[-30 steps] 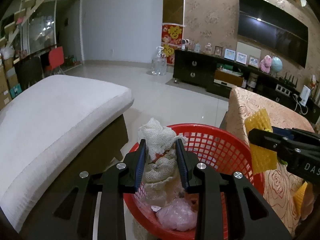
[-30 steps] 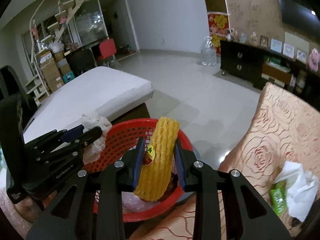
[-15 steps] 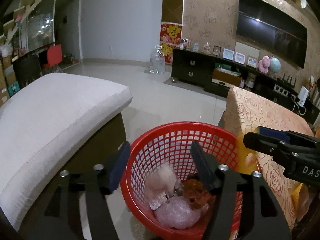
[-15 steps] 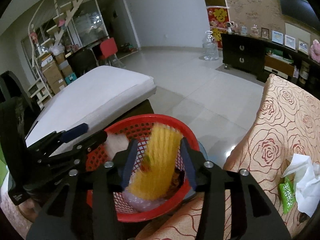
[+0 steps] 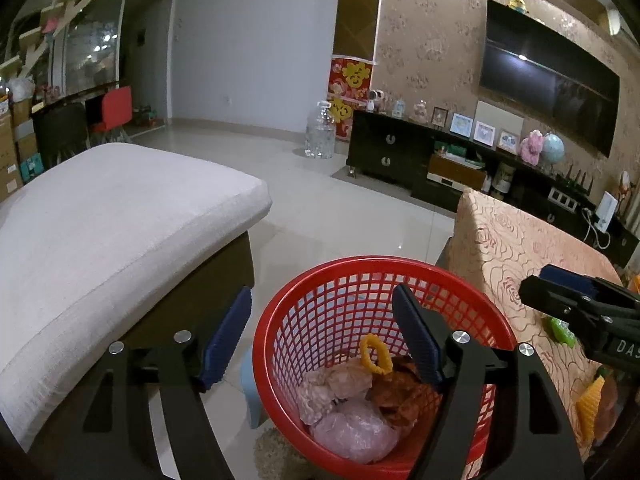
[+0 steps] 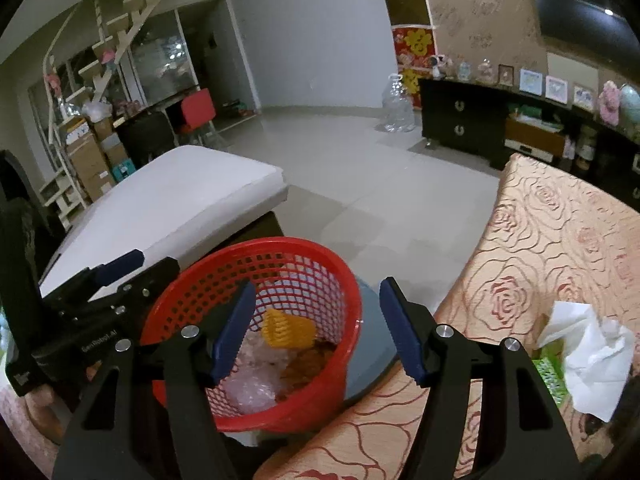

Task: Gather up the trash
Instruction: 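Open both tools over the wastebasket, dropping cloth and foam net, then move both tools back to the table toward the foam net and scrubber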

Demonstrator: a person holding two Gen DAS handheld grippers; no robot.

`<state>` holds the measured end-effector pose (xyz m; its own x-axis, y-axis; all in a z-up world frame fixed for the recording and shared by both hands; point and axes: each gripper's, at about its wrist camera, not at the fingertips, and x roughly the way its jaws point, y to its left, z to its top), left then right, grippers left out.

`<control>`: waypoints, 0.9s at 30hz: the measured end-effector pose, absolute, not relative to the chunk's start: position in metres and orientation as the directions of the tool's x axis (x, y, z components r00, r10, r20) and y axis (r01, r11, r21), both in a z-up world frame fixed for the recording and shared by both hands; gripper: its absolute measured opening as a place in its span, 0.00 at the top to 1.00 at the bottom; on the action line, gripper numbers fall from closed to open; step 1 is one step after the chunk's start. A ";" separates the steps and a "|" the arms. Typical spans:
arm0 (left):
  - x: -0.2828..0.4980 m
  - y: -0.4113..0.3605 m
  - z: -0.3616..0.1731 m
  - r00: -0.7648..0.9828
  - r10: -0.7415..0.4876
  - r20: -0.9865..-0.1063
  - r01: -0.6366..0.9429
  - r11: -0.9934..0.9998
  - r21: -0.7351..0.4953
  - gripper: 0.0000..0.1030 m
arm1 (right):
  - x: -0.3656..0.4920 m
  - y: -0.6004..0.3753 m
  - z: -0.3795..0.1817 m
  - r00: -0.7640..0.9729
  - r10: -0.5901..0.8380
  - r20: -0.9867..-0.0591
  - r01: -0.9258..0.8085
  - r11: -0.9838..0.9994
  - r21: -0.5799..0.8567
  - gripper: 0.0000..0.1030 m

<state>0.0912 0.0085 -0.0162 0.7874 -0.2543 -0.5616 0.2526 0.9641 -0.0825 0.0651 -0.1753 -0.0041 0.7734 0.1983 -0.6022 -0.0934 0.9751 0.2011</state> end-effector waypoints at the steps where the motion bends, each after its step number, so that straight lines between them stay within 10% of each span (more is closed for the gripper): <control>1: 0.092 0.010 -0.016 0.788 -0.255 -0.560 0.252 0.964 -0.084 0.32 | 0.063 -0.177 -0.004 0.777 0.190 -0.601 -0.087 0.977 0.196 0.38; 27: 0.071 -0.012 -0.008 0.821 -0.284 -0.495 0.306 0.951 -0.038 0.32 | -0.059 -0.297 -0.018 0.778 -0.178 -0.603 0.309 0.944 0.119 0.29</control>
